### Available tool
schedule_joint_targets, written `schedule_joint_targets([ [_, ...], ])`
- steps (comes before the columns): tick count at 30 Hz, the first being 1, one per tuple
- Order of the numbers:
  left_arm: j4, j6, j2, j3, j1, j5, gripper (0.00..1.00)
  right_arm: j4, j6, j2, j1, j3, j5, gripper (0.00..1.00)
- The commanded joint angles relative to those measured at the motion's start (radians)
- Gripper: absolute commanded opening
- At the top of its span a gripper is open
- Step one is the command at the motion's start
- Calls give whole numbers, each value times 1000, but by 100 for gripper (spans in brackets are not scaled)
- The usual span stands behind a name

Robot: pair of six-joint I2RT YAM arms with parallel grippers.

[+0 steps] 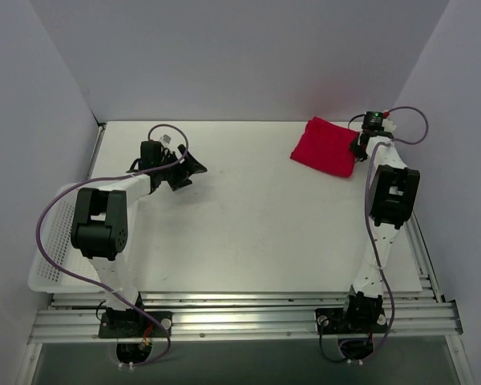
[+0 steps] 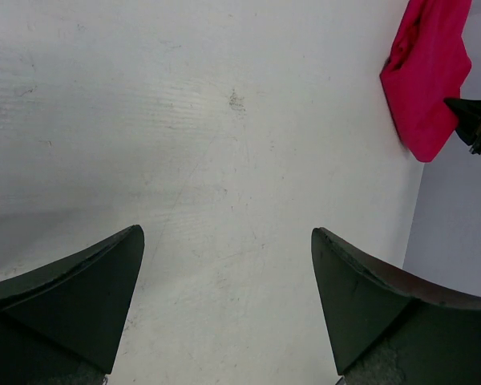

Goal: Fold and stack the t-shirts
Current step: Put the neatly folded tshirt into the corner of the board with the right arm

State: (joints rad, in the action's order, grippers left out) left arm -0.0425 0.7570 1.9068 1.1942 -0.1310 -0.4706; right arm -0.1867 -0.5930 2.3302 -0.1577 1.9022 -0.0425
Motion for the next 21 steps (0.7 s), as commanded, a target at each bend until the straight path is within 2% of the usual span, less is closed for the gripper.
schedule_joint_targets([
  [1,-57,-21,-29,5,2,-19,94,-80,12,58,-39,95,-92,0],
  [6,-77,-18,-6,1,-13,-14,94,-73,7,109,-78,143,-135,0],
  [7,-85,-16,-5,-1,-16,-17,94,-59,12,116,-86,147,-146,5],
  [9,-99,-18,-6,-5,-22,-13,94,-62,10,123,-89,175,-171,33],
  [10,-102,-19,-8,-7,-27,-8,94,-69,7,121,-91,182,-193,82],
  [11,-100,-24,-9,-4,-33,-10,94,-91,6,117,-91,189,-256,100],
  [14,-91,-36,-23,1,-41,-4,94,-134,-7,68,-85,193,-383,100],
  [16,-91,-44,-44,-5,-44,4,94,-142,-25,-13,-77,132,-430,100],
  [21,-70,-67,-101,2,-45,45,94,-91,-41,-257,19,-118,-497,100],
])
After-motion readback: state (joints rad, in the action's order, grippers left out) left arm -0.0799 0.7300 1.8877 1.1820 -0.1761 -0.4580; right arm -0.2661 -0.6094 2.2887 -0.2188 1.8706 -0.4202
